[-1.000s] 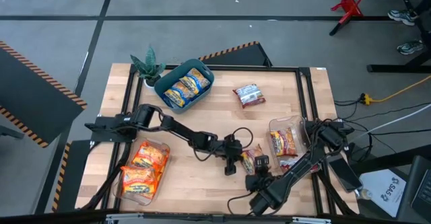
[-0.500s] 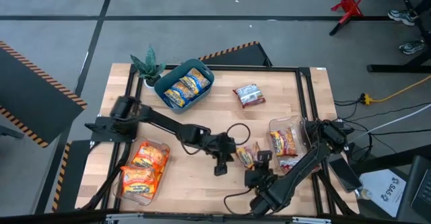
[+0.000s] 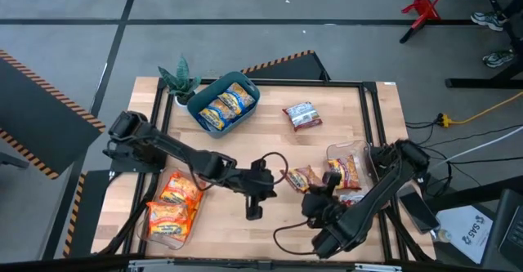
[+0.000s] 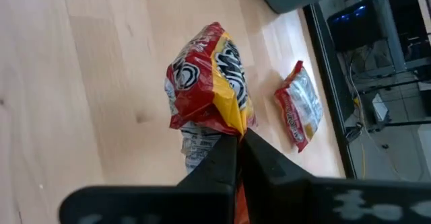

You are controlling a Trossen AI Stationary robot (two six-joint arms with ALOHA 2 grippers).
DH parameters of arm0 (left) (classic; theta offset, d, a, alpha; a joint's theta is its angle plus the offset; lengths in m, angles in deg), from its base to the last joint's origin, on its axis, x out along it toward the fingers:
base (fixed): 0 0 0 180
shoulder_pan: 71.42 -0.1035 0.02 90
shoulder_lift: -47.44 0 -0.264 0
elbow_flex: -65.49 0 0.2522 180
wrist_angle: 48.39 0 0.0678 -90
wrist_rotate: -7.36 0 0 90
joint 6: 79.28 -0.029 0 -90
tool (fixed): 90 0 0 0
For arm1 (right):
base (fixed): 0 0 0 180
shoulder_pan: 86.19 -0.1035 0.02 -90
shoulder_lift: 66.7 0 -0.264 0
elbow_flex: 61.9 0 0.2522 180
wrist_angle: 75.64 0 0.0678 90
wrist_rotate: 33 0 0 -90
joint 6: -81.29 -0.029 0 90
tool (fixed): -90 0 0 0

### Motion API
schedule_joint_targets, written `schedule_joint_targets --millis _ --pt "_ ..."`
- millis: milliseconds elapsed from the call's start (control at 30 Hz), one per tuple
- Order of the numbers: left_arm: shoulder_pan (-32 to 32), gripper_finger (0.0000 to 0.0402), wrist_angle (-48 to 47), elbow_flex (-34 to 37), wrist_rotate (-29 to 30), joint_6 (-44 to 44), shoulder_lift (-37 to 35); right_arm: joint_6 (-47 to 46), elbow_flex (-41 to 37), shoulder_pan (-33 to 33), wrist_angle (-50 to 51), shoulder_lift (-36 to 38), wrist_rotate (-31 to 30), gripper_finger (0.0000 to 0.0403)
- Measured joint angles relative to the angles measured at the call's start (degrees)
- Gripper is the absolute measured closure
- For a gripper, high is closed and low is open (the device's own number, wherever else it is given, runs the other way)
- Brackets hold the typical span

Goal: Sort Maruchan noodles
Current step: Put the red noodle pack into the right transparent bin

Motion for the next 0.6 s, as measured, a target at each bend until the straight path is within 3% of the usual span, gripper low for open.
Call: schedule_joint_targets --millis 267,600 --pt "3.0 0.0401 -1.3 0.0 0.0 0.0 -0.5 -3.0 -3.7 0.0 -0.1 7.1 3.7 0.0403" --pt "4.0 0.0401 -2.1 0.0 0.0 0.0 -0.5 -17.6 -24.9 -2.8 0.0 27.9 7.5 0.0403"
